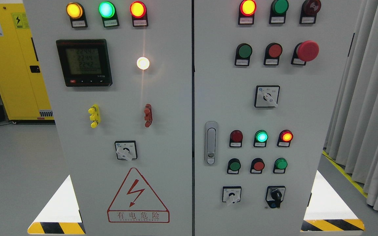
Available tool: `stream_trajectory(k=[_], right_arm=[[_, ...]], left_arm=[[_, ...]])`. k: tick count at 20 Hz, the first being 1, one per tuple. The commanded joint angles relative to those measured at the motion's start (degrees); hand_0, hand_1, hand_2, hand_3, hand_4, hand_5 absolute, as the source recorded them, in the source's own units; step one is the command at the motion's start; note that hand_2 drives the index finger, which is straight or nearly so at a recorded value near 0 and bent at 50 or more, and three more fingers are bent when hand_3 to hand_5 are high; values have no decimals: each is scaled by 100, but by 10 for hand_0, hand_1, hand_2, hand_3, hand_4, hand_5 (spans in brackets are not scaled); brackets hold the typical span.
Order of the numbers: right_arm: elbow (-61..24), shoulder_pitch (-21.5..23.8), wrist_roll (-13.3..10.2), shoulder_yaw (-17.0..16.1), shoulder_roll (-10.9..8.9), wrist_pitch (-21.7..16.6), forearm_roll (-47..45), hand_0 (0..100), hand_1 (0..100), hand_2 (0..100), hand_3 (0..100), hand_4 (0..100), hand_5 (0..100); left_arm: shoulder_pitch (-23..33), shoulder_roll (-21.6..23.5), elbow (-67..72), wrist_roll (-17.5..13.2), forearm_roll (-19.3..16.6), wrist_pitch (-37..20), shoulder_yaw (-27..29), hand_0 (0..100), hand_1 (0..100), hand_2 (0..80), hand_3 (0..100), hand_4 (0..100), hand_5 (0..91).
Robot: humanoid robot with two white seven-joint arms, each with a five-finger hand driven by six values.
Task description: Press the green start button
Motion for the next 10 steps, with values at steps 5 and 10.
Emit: stream_trajectory(k=[5, 10], right_arm=[[-4204, 176, -2, 399, -44, -14, 697, 211, 476, 0, 103, 88, 0], [-5269, -316, 481, 382, -17, -23, 1303, 210, 490, 0, 224, 247, 117]], left_arm=[[-114, -133, -150, -3, -4, 5, -12, 120, 556, 0, 0, 0, 0], [-114, -133, -150, -3, -4, 5, -12, 120, 556, 0, 0, 0, 0]])
